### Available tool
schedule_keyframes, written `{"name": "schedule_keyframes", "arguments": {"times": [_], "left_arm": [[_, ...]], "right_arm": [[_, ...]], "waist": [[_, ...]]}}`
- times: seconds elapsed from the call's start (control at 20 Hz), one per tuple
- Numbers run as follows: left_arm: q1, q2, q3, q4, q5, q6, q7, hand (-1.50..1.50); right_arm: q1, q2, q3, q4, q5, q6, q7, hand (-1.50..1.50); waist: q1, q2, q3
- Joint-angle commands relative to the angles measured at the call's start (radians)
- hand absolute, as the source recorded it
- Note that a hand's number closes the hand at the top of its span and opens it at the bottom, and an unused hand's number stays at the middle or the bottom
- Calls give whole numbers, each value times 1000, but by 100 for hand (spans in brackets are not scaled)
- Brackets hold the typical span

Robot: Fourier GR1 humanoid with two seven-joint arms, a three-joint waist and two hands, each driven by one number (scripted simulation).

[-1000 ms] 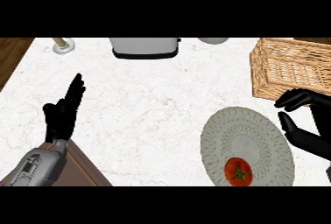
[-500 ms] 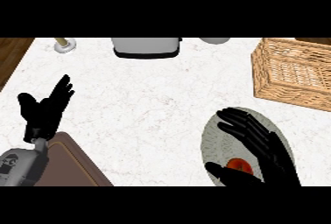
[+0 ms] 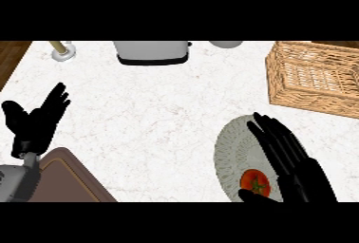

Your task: Pick the tomato from the placemat and place it in the basket

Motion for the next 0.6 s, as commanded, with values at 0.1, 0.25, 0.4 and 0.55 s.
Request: {"name": "schedule_keyframes", "arguments": {"times": [0.1,0.25,0.4,0.55], "left_arm": [[17,14,8,-21,8,-9,20,0],[-4,25,24,-6,15,-28,14,0],[-26,4,-1,-55,-7,5,42,0],[-14,10,19,-10,5,-21,25,0]], "right_arm": [[2,-57,-76,-218,185,272,368,-150],[-12,-65,-44,-361,136,509,502,-150],[-31,-15,-3,-378,48,684,608,-150],[-17,45,34,-460,3,812,678,-150]], "waist": [[-9,-2,0],[6,9,1],[23,12,4],[13,13,4]]}}
